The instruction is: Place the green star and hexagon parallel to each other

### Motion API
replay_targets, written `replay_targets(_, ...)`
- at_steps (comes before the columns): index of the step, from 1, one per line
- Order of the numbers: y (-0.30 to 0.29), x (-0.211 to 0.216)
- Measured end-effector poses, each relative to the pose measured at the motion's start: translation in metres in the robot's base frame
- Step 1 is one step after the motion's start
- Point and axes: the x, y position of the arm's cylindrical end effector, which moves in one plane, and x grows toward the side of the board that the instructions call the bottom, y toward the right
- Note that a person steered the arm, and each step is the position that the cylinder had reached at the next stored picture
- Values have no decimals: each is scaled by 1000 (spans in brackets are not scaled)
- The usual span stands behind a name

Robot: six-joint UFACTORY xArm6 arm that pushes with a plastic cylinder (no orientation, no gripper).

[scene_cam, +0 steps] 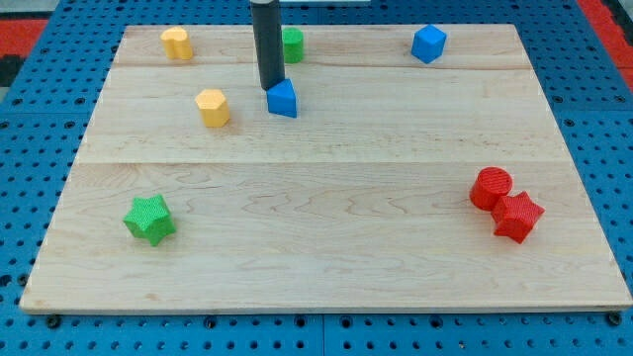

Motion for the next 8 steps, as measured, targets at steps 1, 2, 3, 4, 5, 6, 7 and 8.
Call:
replay_targets(1,8,54)
replay_targets(2,10,114)
replay_targets(3,-19,176)
replay_targets(4,-46,233)
replay_targets(5,-105,233)
replay_targets(6,-116,189)
replay_targets(7,-120,169)
replay_targets(8,-118,201)
